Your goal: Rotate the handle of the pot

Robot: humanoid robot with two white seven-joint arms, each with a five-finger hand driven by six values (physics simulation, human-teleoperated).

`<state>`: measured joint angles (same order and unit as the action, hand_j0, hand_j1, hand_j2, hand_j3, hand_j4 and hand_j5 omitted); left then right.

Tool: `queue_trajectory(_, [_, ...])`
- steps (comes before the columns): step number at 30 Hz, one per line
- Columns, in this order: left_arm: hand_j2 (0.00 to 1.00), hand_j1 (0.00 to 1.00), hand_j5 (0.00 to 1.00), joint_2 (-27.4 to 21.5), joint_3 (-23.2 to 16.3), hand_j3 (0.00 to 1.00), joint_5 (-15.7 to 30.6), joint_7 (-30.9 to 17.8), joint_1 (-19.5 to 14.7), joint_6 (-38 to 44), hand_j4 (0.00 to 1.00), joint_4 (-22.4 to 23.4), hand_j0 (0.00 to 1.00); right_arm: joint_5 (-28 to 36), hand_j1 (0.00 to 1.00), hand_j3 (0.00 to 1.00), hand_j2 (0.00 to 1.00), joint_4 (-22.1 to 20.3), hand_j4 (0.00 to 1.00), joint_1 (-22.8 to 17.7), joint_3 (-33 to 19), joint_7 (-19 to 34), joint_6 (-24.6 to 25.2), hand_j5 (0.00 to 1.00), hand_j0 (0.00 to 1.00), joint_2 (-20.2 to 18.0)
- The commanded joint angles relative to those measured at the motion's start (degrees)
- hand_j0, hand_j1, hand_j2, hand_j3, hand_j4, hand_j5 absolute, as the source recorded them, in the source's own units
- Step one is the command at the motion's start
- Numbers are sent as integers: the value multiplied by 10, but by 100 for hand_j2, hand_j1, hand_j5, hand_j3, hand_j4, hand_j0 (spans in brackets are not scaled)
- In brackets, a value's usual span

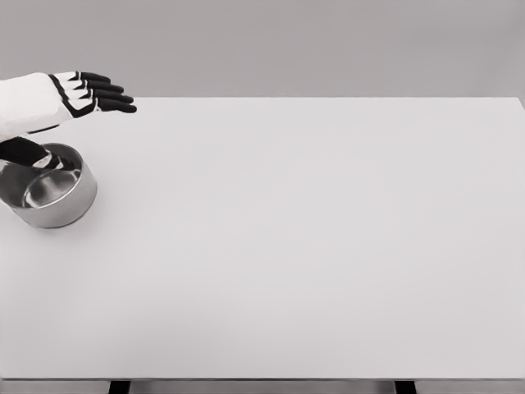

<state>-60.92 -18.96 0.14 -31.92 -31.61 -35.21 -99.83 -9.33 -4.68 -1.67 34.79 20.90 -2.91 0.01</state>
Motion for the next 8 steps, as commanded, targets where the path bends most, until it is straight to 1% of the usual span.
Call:
queue_trajectory(1, [100,100,100,61,-112,100,5,-21,-15,2,100,-11,100,0,100,100,100,0,100,0,0,0,-1,100,100,0])
queue_trajectory(2, [100,100,100,87,-145,100,6,-29,-37,2,100,-10,100,0,100,100,100,0,100,0,0,0,0,100,100,0])
queue_trajectory(3, [100,100,100,100,-153,100,6,-31,-39,2,100,-10,100,0,100,100,100,0,100,0,0,0,0,100,100,0])
queue_trajectory(4, [100,100,100,108,-154,100,6,-31,-39,2,100,-9,100,0,100,100,100,0,100,0,0,0,0,100,100,0])
queue_trajectory(8, [100,100,100,108,-154,100,6,-31,-40,2,100,-8,100,0,100,100,100,0,100,0,0,0,0,100,100,0])
